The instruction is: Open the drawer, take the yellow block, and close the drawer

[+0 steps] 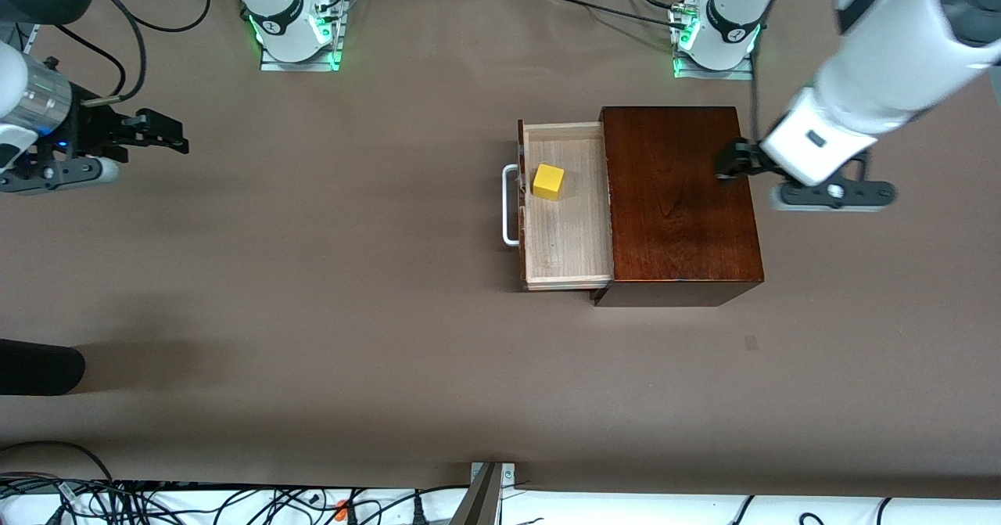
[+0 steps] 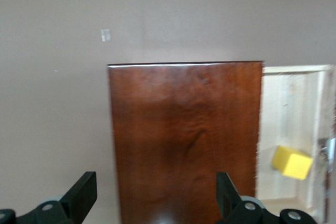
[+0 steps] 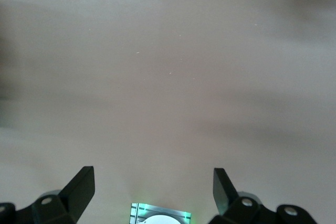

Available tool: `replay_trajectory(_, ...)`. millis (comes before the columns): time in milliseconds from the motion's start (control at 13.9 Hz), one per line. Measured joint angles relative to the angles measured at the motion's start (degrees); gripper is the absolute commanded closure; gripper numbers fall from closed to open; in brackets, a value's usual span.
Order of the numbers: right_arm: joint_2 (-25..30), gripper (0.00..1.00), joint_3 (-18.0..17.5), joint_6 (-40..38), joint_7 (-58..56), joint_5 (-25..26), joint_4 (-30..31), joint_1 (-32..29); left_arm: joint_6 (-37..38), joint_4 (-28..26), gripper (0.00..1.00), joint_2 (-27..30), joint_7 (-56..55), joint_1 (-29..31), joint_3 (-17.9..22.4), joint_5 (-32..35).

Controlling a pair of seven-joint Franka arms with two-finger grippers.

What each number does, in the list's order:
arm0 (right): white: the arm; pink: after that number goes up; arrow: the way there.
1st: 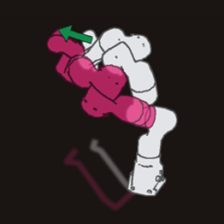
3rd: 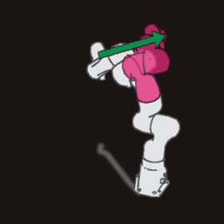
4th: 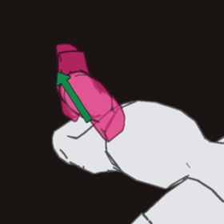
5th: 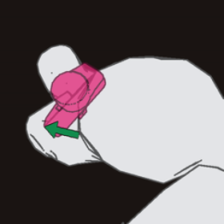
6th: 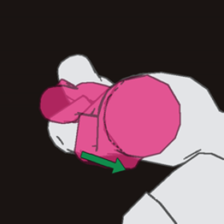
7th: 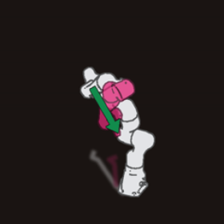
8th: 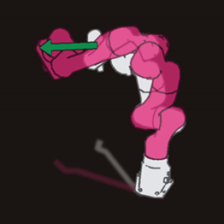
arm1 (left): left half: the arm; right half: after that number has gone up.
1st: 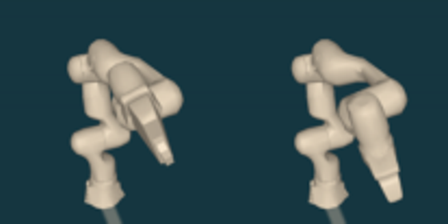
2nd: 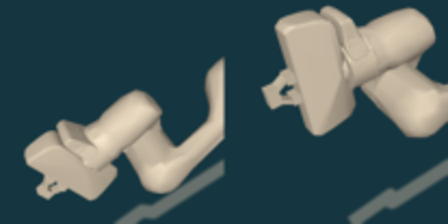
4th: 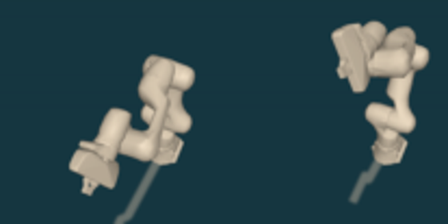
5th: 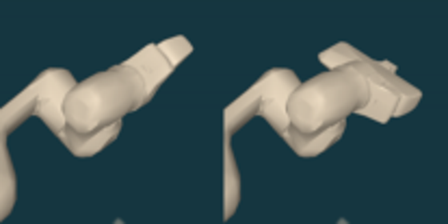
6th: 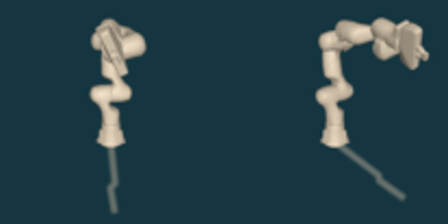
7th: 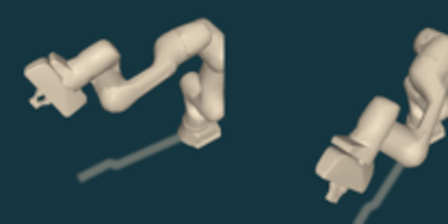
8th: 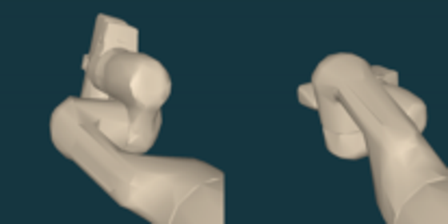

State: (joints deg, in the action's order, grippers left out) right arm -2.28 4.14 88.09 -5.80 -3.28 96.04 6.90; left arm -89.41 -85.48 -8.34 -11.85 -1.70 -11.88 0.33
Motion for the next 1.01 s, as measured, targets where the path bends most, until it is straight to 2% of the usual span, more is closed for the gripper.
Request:
replay_trajectory(216, -1.3, 0.00, -0.2, 0.0, 13.7, -0.5, -0.6, 4.9, 0.9, -2.4, 0.00, 3.5, 10.1, -2.6, 8.9, -0.5)
replay_trajectory(359, -4.3, 0.00, -0.6, 0.1, 25.1, -0.6, -3.4, 9.9, 1.2, -3.9, 0.00, 5.8, 14.0, -2.9, 12.1, -0.5)
replay_trajectory(647, -13.1, 0.00, -0.9, 1.1, 43.3, -0.7, -10.3, 19.9, 2.6, -4.3, 0.00, 7.0, 14.7, -3.3, 12.5, -0.5)
replay_trajectory(1006, -18.9, 0.00, -1.0, 11.0, 62.2, -3.4, -14.8, 28.4, 2.6, -4.3, 0.00, 7.0, 14.7, -3.5, 12.5, -0.5)
